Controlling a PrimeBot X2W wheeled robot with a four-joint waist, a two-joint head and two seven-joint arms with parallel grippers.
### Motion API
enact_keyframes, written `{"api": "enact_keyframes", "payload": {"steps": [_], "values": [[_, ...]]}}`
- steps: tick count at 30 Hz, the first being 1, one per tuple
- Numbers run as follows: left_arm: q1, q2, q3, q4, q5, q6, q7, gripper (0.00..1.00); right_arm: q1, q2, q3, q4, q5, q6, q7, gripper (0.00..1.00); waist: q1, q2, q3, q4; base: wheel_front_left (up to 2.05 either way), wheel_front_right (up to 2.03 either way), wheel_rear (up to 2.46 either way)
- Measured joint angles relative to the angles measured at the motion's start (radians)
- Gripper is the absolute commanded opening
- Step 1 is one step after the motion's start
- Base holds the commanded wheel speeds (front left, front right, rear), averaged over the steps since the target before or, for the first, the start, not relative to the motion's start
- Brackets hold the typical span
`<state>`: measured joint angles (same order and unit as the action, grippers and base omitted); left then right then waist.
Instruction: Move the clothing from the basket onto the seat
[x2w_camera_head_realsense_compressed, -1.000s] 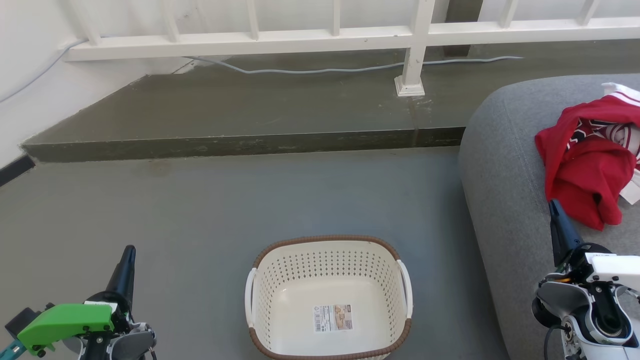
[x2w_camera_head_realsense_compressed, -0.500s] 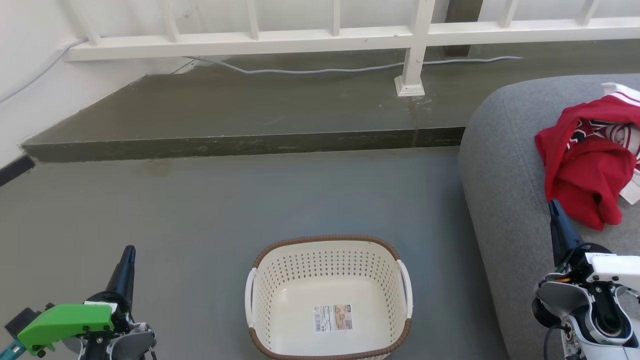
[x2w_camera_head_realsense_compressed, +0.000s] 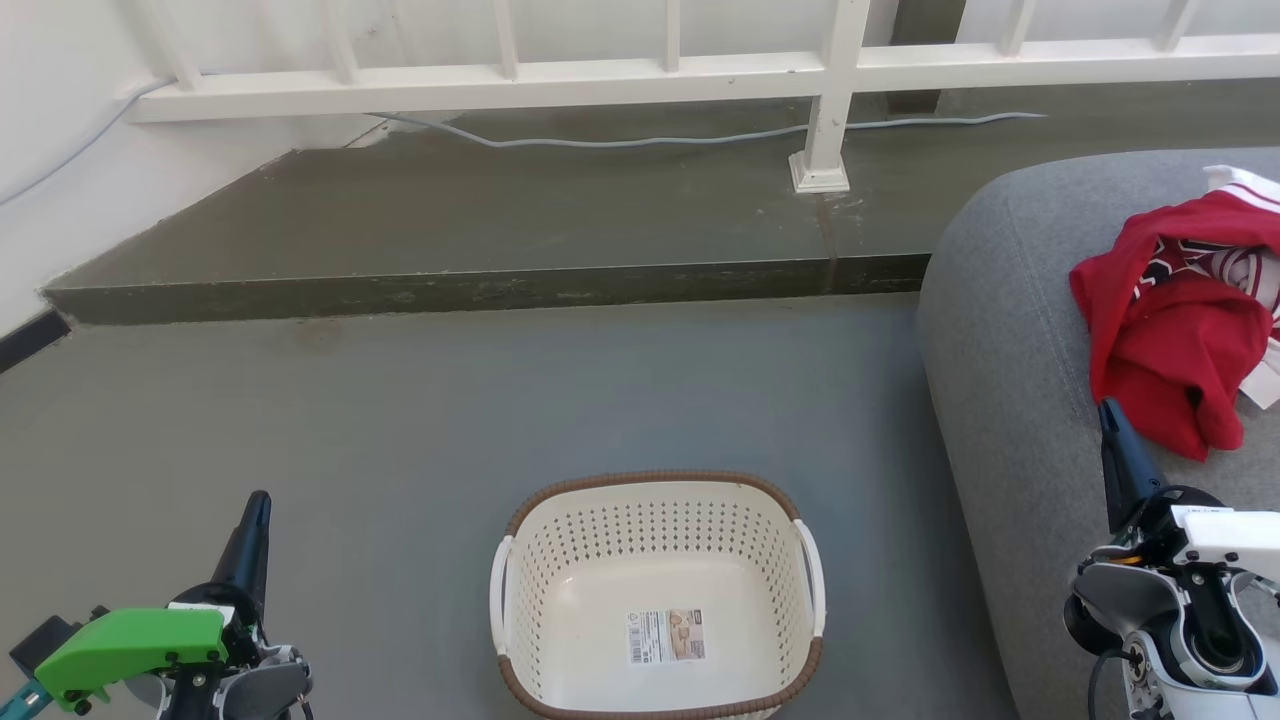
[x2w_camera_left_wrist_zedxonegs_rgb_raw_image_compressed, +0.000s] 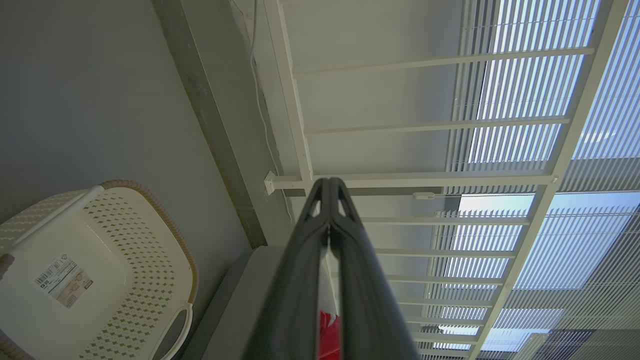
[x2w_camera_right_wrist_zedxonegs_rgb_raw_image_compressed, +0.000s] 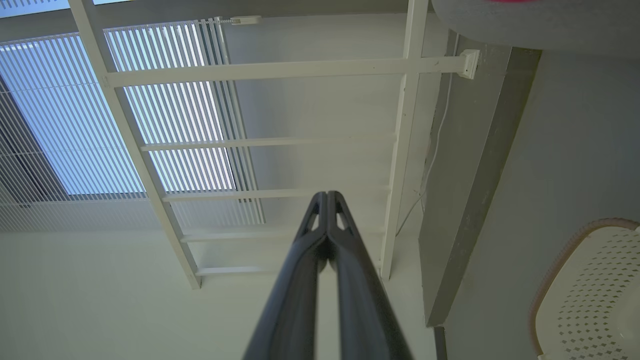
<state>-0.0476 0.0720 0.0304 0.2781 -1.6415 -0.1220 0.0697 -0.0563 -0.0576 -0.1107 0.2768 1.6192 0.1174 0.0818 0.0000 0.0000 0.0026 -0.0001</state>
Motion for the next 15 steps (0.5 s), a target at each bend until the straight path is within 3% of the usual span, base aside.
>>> {"api": "enact_keyframes", "payload": {"steps": [15], "values": [[-0.002,0.000,0.001,0.001,0.000,0.000,0.000,0.00,0.000,0.000,-0.001,0.000,0.000,0.000,0.007,0.00,0.0000,0.0000,0.000,0.000,0.00,0.00,0.00]]}}
